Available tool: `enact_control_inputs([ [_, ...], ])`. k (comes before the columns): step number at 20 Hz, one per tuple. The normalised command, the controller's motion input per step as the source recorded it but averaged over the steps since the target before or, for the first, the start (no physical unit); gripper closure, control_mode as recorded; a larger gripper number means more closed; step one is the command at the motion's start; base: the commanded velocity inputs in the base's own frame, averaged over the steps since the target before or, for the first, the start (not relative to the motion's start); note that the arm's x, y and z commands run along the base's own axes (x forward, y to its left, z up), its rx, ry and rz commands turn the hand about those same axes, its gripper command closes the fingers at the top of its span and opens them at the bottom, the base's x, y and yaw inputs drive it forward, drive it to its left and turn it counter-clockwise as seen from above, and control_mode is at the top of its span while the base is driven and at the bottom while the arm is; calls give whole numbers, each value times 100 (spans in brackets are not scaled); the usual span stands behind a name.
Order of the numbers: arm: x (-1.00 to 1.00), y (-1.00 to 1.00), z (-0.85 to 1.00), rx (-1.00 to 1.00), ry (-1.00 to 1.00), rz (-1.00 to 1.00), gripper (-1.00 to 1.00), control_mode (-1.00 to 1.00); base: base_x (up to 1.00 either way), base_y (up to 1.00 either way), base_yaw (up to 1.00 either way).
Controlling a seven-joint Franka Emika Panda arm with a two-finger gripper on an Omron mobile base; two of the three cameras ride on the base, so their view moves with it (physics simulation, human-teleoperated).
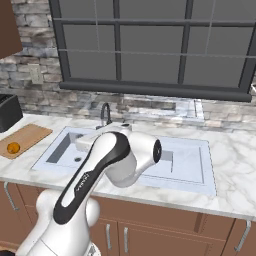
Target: Pick the orange from the sink and place it on the cutting board to airdry. Then turn off the sink faucet.
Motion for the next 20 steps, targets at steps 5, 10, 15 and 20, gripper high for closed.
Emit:
enact_control_inputs([
  [5, 32, -2, -16, 0, 0, 0, -100, -100, 0, 0, 0],
  [10, 26, -14, -21, 0, 0, 5, -100, -100, 0, 0, 0],
  [15, 33, -2, -20, 0, 0, 2, -100, -100, 0, 0, 0],
  [20, 41, 0, -15, 0, 0, 1, -100, -100, 0, 0, 0],
])
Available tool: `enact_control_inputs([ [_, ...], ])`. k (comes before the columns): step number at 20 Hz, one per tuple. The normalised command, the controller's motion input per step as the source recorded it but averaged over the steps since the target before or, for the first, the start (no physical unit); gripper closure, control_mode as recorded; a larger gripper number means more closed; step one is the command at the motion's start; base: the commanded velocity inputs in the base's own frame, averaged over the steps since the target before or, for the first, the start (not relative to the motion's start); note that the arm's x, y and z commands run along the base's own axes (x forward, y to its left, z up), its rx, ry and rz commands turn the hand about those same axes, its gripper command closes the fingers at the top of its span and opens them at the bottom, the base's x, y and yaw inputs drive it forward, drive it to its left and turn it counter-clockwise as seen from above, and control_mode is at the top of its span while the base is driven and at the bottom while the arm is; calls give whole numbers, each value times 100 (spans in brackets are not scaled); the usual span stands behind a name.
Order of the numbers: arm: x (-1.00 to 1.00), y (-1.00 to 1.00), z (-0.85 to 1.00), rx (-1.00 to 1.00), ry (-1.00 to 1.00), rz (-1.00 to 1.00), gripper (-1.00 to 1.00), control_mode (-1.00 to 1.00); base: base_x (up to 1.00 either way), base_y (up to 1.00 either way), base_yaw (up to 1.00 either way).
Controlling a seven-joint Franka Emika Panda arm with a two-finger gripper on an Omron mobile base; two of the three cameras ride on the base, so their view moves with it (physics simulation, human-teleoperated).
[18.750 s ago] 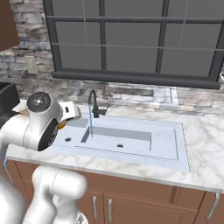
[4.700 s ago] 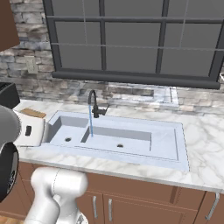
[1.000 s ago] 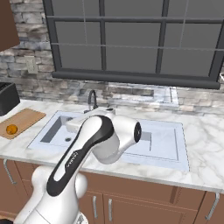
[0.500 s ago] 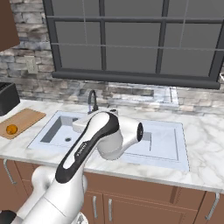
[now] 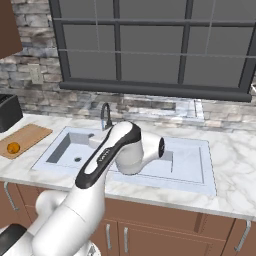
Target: Pick the orange from the sink and place it on the cutting board to airdry. Then turn off the sink faucet.
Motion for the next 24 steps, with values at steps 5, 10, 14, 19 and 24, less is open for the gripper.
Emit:
enact_control_inputs([
  [5, 23, 0, -4, 0, 0, 0, -100, -100, 0, 0, 0],
  [10, 11, 0, -1, 0, 0, -2, -100, -100, 0, 0, 0],
  [14, 7, 0, -2, 0, 0, -3, -100, -100, 0, 0, 0],
  [19, 8, 0, -2, 0, 0, -4, -100, -100, 0, 0, 0],
  [24, 10, 0, -4, 0, 0, -3, -100, -100, 0, 0, 0],
])
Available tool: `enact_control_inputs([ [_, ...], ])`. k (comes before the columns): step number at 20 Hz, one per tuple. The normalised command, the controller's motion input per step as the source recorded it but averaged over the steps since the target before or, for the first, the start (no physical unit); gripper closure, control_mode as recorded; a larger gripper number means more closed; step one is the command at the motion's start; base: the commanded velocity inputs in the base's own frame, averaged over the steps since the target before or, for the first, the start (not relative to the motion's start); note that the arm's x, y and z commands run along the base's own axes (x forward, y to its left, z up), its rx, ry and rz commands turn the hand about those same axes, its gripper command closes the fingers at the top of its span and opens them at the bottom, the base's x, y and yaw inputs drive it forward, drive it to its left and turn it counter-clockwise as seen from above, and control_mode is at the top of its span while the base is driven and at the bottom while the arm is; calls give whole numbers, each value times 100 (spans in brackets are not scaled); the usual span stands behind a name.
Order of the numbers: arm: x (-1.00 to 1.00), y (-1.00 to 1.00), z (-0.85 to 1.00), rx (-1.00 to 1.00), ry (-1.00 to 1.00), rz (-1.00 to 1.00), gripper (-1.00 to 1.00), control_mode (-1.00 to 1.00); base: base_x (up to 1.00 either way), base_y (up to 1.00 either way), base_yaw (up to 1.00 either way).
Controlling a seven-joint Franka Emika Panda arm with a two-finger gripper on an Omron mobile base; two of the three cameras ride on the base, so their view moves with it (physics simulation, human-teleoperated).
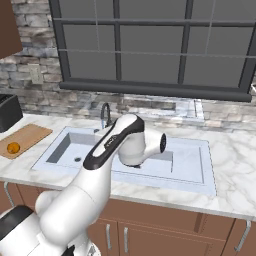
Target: Pick the orange from the sink and place it on the cutting board to airdry. Then turn off the sink faucet.
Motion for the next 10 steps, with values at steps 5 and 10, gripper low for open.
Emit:
enact_control_inputs([
  [5, 11, 0, -7, 0, 0, -2, -100, -100, 0, 0, 0],
  [10, 6, 1, -12, 0, 0, -1, -100, -100, 0, 0, 0],
])
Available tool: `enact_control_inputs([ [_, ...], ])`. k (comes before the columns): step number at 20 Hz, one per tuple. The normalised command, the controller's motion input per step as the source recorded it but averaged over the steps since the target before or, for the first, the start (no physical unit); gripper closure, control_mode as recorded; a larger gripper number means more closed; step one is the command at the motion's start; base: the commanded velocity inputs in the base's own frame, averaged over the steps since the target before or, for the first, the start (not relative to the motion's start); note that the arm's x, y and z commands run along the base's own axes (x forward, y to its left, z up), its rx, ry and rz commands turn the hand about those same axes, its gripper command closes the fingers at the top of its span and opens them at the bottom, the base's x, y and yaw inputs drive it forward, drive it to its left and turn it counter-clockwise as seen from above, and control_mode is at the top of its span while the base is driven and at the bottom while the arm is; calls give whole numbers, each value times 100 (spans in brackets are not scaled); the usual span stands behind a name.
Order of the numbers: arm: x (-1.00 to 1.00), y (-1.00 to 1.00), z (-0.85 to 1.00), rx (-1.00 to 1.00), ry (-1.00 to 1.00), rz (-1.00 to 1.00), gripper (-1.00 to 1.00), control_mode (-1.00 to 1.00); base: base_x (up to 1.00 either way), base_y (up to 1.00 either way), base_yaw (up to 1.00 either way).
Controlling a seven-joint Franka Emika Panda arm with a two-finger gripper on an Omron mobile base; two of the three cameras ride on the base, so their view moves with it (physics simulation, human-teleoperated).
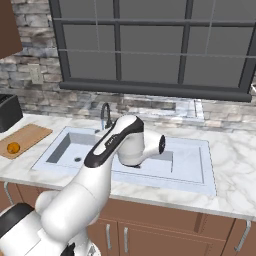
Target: Pick the orange from the sink and place it on the cutting board to airdry. Then turn off the sink faucet.
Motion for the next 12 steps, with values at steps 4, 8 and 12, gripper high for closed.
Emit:
enact_control_inputs([
  [4, 12, 5, -13, 0, 0, -1, -100, -100, 0, 0, 0],
  [8, 16, 7, -8, 0, 0, -2, -100, -100, 0, 0, 0],
  [12, 12, 13, -2, 0, 0, -6, -100, -100, 0, 0, 0],
])
